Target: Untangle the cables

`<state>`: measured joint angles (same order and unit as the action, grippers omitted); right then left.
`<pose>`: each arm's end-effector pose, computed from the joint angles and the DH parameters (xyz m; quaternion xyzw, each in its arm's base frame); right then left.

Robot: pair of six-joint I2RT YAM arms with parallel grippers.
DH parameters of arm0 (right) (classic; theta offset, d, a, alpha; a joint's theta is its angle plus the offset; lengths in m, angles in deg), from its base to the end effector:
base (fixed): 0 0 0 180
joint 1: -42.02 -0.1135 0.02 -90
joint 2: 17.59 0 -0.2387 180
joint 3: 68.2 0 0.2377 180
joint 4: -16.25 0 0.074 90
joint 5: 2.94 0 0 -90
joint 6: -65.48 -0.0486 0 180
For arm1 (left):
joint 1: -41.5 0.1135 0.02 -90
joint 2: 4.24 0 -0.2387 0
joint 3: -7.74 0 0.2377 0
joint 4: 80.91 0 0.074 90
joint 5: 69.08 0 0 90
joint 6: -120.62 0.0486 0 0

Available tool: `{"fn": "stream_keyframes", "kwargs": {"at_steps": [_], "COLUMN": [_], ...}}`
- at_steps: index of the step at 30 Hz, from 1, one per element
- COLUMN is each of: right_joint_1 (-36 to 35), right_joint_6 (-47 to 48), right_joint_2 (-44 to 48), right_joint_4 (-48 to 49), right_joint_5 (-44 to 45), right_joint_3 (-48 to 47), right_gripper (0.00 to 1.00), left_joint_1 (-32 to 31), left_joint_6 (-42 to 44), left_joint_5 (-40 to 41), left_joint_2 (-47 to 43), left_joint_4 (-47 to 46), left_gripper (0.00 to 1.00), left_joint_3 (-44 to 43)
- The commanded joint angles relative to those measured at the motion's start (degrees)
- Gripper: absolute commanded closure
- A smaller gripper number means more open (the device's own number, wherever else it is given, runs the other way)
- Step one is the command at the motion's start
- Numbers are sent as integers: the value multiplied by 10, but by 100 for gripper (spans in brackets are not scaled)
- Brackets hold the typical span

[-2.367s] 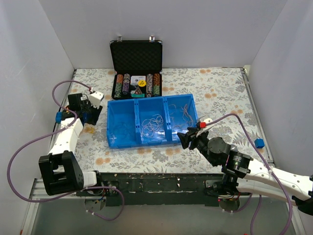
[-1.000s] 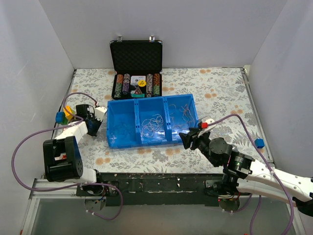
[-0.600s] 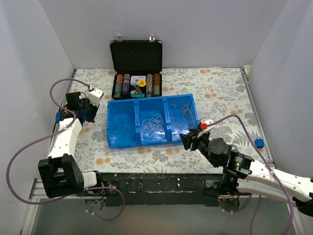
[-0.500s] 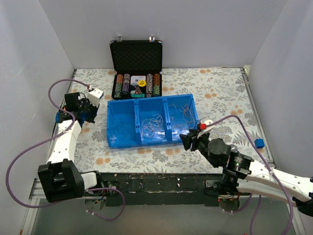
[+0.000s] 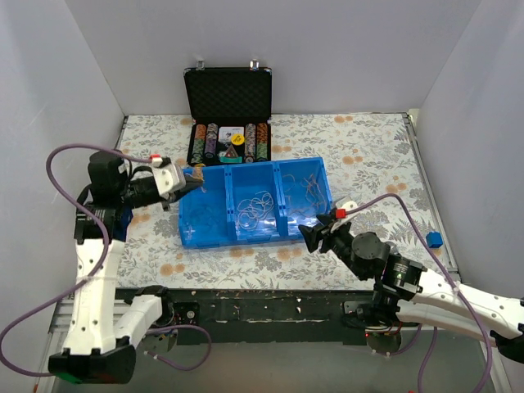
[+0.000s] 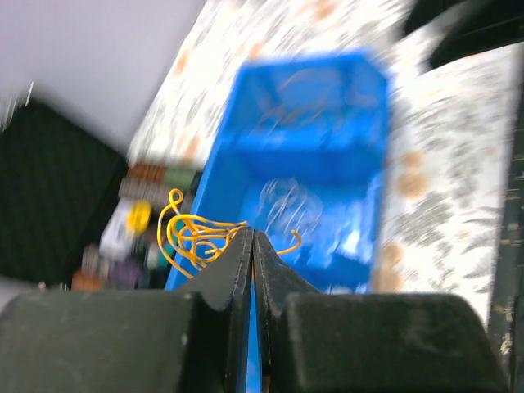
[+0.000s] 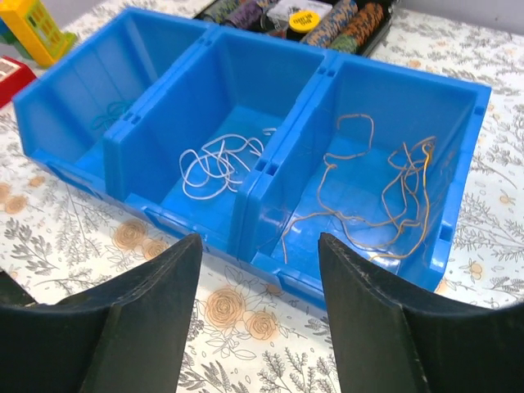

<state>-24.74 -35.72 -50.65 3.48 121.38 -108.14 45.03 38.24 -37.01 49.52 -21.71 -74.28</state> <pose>0.0920 0.1449 0.2605 -0.1558 0.7198 0.2323 0.6353 0.1761 -0.0304 0.3673 0.2657 0.7523 -0.3775 0.4701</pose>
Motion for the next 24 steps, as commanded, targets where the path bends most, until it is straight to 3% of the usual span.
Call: {"fn": "stream_keyframes", "kwargs": {"at_steps": [1,10,17,24], "right_joint_1": [3,3,2,12], "right_joint_6": [44,13,-19,-28], "right_joint_2": [38,-19,-86,-178], "right_joint_4": [62,109,217,262], "right_joint_5": [-25,-161,-265,-333], "right_joint_3": [-21,-116,-155,-228], "right_gripper": [30,19,13,11], "left_joint_1": [-102,-232,-261,-284], "left_joint_6": [77,206,240,246], "left_joint_5": [-174,-142,-130,-112], "left_joint_2": [-16,-12,-11,-17], "left_joint_4": [35,-14,-15,-15], "left_gripper": [100,100,100,100], "left_joint_3": [-15,18,26,34]}}
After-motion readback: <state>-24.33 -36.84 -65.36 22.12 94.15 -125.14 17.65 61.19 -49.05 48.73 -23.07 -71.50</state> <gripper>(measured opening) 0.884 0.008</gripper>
